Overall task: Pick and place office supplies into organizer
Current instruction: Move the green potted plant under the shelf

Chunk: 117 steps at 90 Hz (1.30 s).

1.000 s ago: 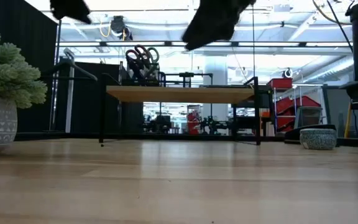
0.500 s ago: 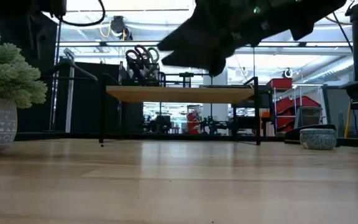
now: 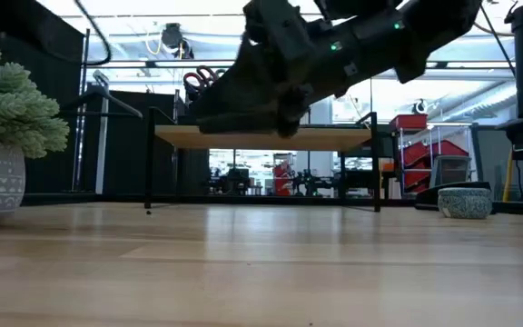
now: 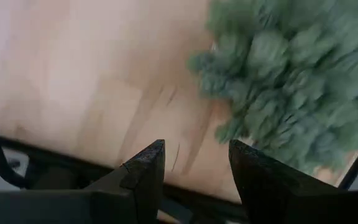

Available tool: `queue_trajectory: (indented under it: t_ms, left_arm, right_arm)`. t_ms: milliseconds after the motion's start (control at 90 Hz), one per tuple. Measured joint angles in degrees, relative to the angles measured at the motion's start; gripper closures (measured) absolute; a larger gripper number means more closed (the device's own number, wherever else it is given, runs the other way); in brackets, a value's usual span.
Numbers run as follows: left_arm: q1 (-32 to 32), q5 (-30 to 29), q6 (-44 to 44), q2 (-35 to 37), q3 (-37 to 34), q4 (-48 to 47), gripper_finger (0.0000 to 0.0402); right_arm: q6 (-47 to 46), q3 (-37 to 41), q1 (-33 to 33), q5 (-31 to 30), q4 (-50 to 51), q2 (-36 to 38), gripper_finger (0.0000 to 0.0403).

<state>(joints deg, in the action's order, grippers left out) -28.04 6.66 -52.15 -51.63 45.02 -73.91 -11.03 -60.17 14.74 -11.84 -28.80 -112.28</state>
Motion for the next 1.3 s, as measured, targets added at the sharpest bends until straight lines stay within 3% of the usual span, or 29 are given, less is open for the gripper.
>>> queue_trajectory:
  t_ms: [422,822,1111,1300]
  left_arm:
    - [-12.88,-1.45,-7.5,-4.61,-0.69,7.75,0.0235]
    - [-17.91,-2.03,-7.25,-14.31,-0.69,16.43,0.0235]
    - [-18.27,-5.85,-7.07,-20.63,-0.67,20.55,0.0235]
    - [-17.74,-8.86,-3.61,-23.79,-0.66,25.36,0.0235]
  right_arm:
    - [0.57,-2.07,0.0,-0.04,0.41,-1.02,0.0195]
    - [-2.78,-2.66,0.0,1.74,0.2,-2.07,0.0195]
    - [2.44,-14.45,0.82,4.66,5.5,-12.08,0.0195]
    - [5.15,-19.92,-0.17,4.66,9.22,-13.97,0.0195]
